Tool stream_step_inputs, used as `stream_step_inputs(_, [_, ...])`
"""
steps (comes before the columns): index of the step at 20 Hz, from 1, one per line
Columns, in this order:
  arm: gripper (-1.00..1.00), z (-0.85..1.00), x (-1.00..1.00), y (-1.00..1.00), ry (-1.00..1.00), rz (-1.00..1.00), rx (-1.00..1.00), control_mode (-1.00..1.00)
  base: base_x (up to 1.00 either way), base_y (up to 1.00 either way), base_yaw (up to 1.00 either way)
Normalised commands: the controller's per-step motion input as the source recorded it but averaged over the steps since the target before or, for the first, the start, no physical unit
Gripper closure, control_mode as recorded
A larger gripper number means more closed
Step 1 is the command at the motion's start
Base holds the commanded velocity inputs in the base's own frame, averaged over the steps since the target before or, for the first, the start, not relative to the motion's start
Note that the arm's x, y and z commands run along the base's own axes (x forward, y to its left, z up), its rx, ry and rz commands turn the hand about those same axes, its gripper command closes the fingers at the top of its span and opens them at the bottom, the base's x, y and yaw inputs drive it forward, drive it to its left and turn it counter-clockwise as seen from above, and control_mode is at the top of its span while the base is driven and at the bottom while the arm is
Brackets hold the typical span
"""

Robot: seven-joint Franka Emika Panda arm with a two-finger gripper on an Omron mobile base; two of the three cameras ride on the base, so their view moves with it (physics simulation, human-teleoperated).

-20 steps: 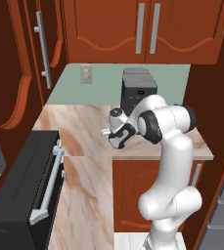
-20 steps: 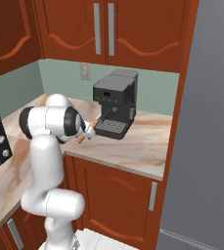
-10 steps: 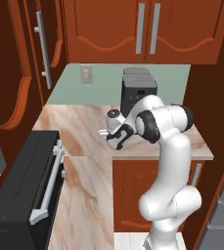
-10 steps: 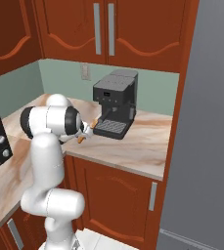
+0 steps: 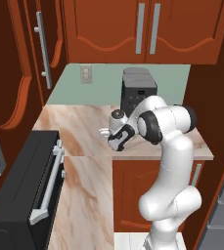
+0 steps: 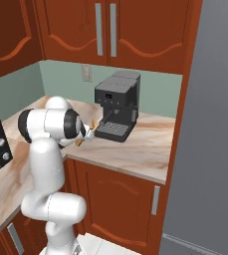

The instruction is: Take the fork and place it on the left side of the plate. Then take the spoon and place it on the right side of the plate. Make sure they're directly next to the plate.

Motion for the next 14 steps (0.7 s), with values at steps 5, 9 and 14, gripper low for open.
stream_step_inputs(5, [1.0,0.31,-0.26,0.0,-0.13,0.01,0.09,-1.0,0.0,0.0,0.0])
stream_step_inputs(9, [1.0,0.49,-0.24,0.0,-0.17,0.01,0.09,-1.0,0.0,0.0,0.0])
stream_step_inputs(14, [1.0,0.56,-0.28,0.0,-0.17,0.0,0.09,-1.0,0.0,0.0,0.0])
